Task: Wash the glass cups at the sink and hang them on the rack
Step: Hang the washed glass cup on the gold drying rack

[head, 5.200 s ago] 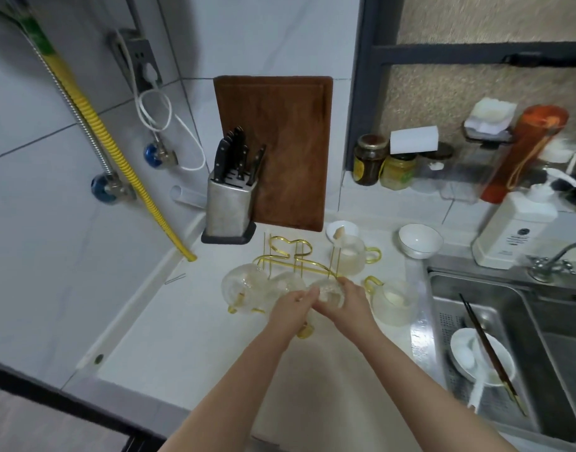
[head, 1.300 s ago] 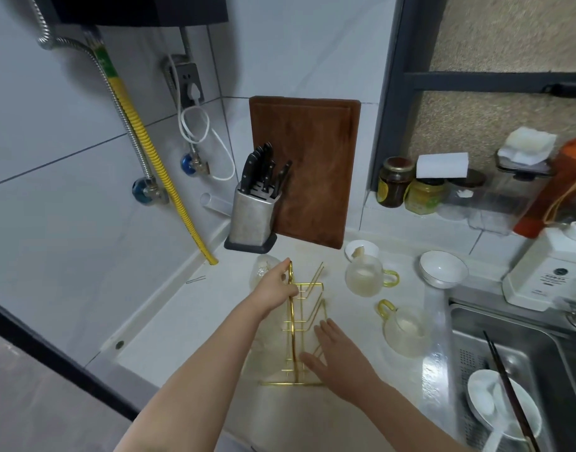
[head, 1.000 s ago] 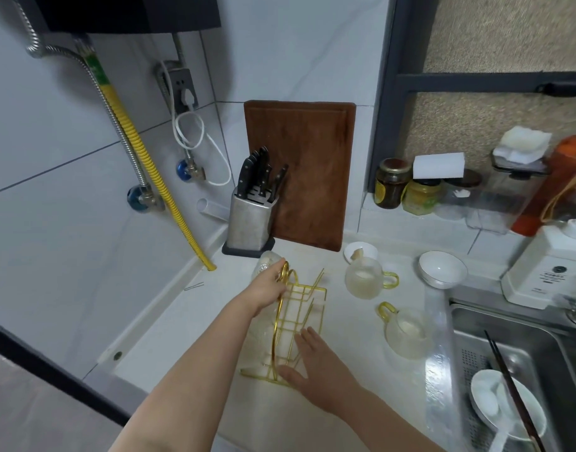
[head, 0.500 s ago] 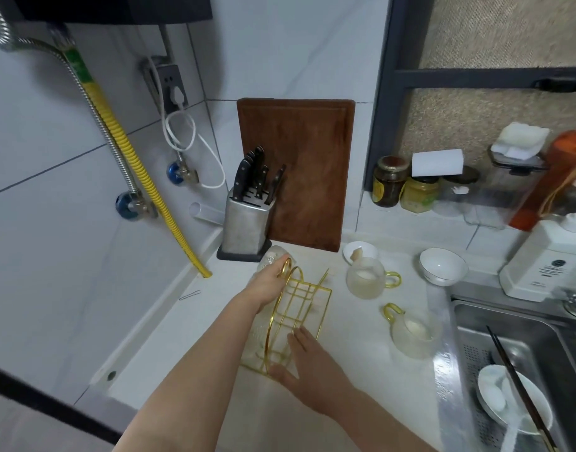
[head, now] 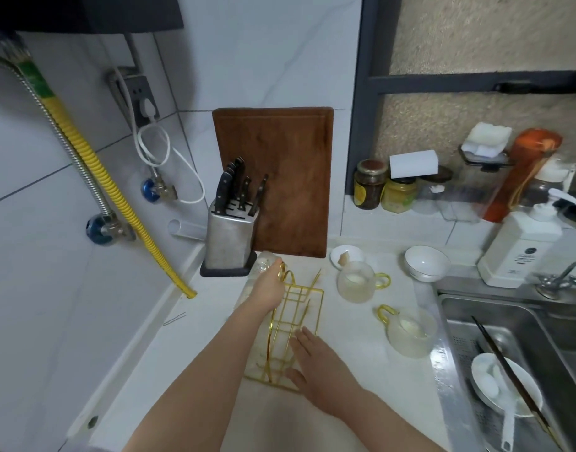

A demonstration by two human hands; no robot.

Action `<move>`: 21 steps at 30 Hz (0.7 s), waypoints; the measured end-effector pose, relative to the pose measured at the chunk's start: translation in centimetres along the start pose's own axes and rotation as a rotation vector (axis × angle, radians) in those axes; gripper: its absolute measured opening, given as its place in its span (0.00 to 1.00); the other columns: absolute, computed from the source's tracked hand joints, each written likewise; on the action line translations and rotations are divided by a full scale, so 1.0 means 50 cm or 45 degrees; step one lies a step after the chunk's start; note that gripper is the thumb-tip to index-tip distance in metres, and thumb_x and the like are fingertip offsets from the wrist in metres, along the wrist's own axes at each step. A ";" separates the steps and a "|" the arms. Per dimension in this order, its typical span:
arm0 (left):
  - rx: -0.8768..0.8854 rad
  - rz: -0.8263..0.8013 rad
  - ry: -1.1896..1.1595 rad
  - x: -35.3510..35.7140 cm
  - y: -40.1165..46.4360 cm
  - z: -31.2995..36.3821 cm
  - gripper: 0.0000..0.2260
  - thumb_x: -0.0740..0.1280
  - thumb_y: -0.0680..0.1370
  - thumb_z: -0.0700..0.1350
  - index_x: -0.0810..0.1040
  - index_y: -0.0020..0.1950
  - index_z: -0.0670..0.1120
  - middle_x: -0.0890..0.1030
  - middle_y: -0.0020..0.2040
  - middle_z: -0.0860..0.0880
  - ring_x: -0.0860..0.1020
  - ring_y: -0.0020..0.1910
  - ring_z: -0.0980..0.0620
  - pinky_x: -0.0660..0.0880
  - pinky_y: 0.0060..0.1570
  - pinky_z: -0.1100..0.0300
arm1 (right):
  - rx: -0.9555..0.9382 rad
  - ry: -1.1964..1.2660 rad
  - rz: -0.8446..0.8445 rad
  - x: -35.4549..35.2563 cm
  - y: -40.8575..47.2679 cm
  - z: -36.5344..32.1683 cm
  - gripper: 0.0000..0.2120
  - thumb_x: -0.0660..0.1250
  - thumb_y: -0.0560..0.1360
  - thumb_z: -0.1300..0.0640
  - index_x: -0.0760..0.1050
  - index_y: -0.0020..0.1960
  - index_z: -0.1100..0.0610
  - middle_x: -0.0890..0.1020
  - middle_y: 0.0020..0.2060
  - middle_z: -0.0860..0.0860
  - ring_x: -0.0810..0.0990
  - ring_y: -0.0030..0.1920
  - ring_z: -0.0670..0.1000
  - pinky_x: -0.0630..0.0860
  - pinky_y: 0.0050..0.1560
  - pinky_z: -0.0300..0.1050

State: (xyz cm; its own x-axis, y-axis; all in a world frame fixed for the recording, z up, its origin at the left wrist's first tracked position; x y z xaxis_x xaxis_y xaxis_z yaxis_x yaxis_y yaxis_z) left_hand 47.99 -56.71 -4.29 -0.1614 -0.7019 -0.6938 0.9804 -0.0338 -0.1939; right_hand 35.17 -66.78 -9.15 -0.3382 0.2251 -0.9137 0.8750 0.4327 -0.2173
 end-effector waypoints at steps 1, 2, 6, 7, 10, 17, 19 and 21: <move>0.019 0.055 0.078 -0.001 -0.003 0.006 0.23 0.55 0.80 0.35 0.61 0.75 0.47 0.70 0.69 0.44 0.71 0.64 0.45 0.66 0.53 0.63 | 0.011 0.008 0.012 0.000 0.001 0.004 0.46 0.31 0.69 0.30 0.48 0.78 0.58 0.48 0.78 0.54 0.44 0.78 0.52 0.37 0.71 0.40; 0.039 0.104 0.141 -0.002 -0.006 0.013 0.21 0.56 0.79 0.36 0.64 0.73 0.45 0.72 0.66 0.44 0.72 0.62 0.45 0.67 0.51 0.62 | 0.024 0.004 0.031 0.002 0.003 0.011 0.48 0.30 0.66 0.31 0.49 0.78 0.57 0.49 0.78 0.55 0.44 0.78 0.53 0.39 0.73 0.42; 0.187 0.215 0.405 0.011 -0.005 0.031 0.24 0.62 0.77 0.42 0.66 0.73 0.44 0.67 0.72 0.44 0.64 0.72 0.44 0.64 0.69 0.52 | 0.128 0.041 0.096 -0.001 0.003 0.054 0.54 0.26 0.62 0.25 0.50 0.78 0.54 0.51 0.78 0.53 0.47 0.78 0.53 0.48 0.76 0.51; 0.215 0.217 0.471 0.017 -0.006 0.037 0.25 0.62 0.77 0.45 0.64 0.74 0.45 0.65 0.74 0.44 0.60 0.74 0.44 0.60 0.71 0.50 | 0.169 0.061 0.102 -0.005 0.000 0.066 0.56 0.24 0.58 0.26 0.50 0.78 0.54 0.51 0.78 0.52 0.47 0.78 0.53 0.48 0.76 0.51; 0.288 0.183 0.571 0.042 -0.018 0.055 0.25 0.61 0.78 0.48 0.62 0.75 0.50 0.58 0.77 0.46 0.52 0.77 0.46 0.52 0.75 0.47 | 0.289 0.137 0.128 -0.017 -0.013 0.104 0.45 0.32 0.68 0.29 0.51 0.77 0.53 0.50 0.78 0.51 0.47 0.78 0.52 0.47 0.77 0.50; 0.558 0.132 0.774 0.136 -0.048 0.112 0.25 0.60 0.79 0.49 0.61 0.75 0.50 0.60 0.76 0.48 0.52 0.77 0.48 0.45 0.75 0.48 | 0.477 0.184 0.210 -0.037 -0.082 0.214 0.46 0.36 0.68 0.25 0.53 0.77 0.52 0.54 0.77 0.50 0.50 0.78 0.50 0.50 0.76 0.46; 0.619 0.053 0.712 0.182 -0.064 0.136 0.26 0.60 0.79 0.49 0.59 0.76 0.49 0.60 0.76 0.49 0.52 0.77 0.48 0.46 0.76 0.51 | 0.502 0.207 0.275 -0.050 -0.108 0.252 0.31 0.50 0.79 0.38 0.54 0.77 0.53 0.55 0.77 0.51 0.51 0.77 0.50 0.50 0.76 0.45; 0.641 -0.061 0.631 0.232 -0.077 0.155 0.27 0.61 0.79 0.49 0.57 0.77 0.48 0.59 0.77 0.49 0.52 0.77 0.49 0.48 0.76 0.53 | 0.525 0.213 0.324 -0.059 -0.134 0.296 0.28 0.55 0.80 0.44 0.55 0.76 0.54 0.57 0.76 0.52 0.53 0.77 0.51 0.52 0.76 0.44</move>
State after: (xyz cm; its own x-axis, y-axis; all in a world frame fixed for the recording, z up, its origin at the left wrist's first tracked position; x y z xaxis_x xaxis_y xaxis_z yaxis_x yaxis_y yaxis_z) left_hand 43.20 -70.25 -6.20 -0.1205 -0.2886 -0.9498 0.8845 -0.4655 0.0293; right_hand 35.43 -83.25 -10.08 -0.1182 0.4300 -0.8951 0.9893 -0.0265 -0.1433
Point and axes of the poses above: each hand's wrist, its own y-axis towards the middle knuckle, its own x-axis out of the palm, z = x × y, the point moved 5 cm from there along y, towards the middle knuckle
